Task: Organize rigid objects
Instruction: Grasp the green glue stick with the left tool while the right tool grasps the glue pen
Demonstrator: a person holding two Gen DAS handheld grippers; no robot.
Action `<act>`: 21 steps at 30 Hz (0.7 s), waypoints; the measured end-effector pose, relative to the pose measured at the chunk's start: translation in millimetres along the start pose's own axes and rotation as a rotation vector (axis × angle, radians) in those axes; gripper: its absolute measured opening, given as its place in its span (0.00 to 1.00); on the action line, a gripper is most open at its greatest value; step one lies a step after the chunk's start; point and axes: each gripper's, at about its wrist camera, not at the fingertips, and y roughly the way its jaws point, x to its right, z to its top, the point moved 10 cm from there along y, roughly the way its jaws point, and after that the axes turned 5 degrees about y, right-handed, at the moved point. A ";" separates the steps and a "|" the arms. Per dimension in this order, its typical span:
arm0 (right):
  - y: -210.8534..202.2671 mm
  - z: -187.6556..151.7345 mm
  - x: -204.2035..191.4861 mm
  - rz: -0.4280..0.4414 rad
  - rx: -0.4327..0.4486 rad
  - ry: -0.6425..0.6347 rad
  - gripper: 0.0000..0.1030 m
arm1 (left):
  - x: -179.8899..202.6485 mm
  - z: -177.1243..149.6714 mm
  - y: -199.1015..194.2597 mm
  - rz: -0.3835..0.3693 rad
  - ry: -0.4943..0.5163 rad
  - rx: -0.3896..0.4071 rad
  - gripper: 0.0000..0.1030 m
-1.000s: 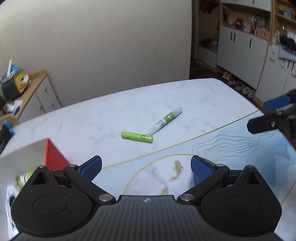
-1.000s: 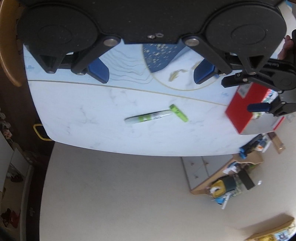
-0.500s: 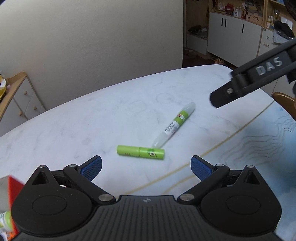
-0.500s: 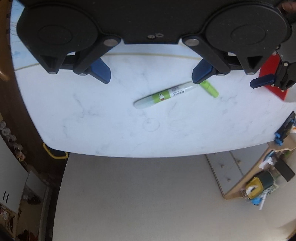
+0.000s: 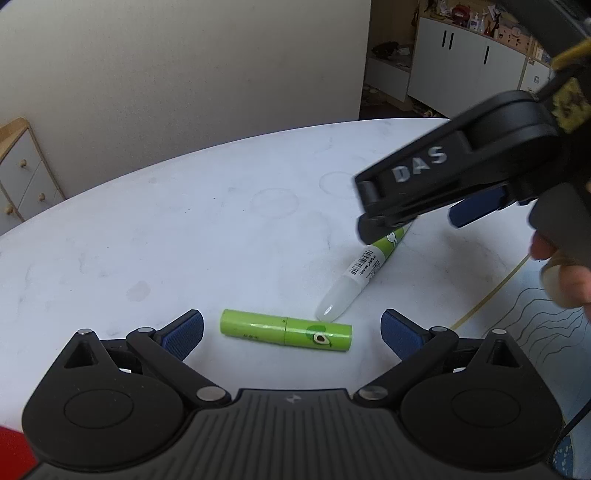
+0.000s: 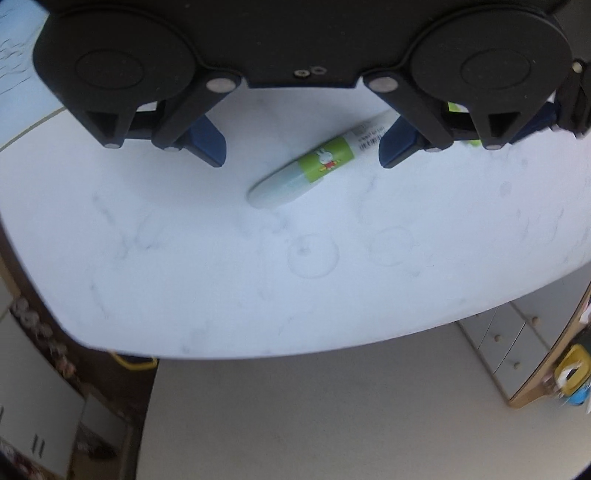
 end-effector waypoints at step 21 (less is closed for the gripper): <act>20.9 -9.1 -16.4 -0.034 -0.034 -0.058 0.67 | 14.0 -4.4 9.4 0.005 0.012 0.005 0.89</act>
